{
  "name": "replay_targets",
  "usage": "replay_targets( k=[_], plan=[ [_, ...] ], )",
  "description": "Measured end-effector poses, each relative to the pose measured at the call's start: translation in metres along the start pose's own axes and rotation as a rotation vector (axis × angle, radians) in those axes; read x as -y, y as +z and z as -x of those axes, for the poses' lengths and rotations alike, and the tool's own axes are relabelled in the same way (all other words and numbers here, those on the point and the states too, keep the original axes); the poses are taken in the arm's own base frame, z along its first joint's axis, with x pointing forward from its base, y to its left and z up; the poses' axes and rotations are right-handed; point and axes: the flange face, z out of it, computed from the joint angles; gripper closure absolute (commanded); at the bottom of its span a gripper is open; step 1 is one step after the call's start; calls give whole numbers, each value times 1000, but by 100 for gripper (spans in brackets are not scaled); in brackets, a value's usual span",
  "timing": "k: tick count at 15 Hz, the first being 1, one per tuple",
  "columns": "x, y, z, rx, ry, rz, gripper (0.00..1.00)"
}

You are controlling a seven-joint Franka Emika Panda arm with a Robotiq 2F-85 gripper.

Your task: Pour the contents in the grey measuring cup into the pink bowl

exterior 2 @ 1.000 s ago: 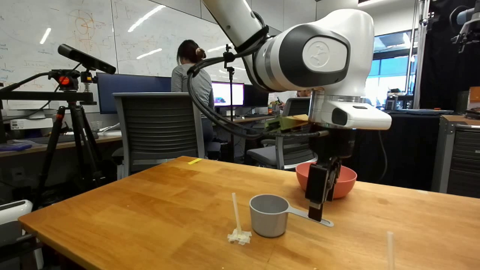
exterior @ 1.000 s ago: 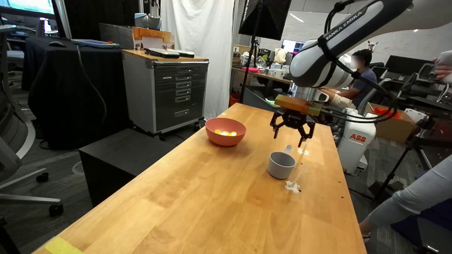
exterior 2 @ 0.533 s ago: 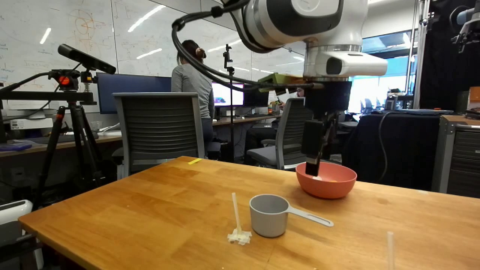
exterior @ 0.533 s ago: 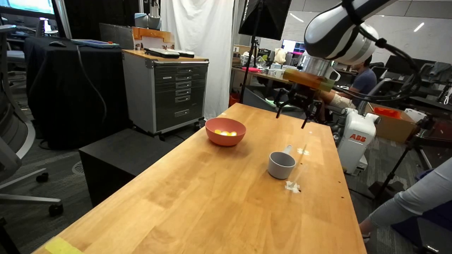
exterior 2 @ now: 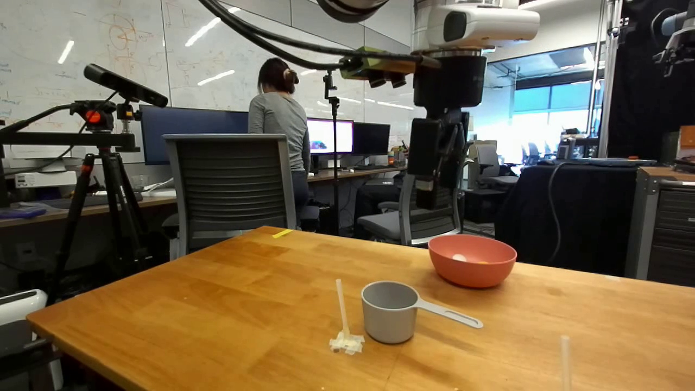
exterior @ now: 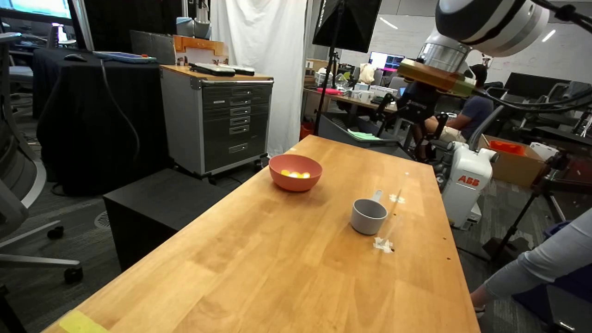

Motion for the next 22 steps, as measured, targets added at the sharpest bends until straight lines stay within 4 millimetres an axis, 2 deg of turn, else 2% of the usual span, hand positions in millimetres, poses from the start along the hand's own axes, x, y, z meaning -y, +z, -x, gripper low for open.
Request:
replay_targets(
  k=[7,14,22],
  plan=[
    [-15,-9,-1,14,20,-14,0],
    [-20,-34,-5,35,42,-83,0],
    [-22,-33,-5,38,42,-80,0]
  ],
)
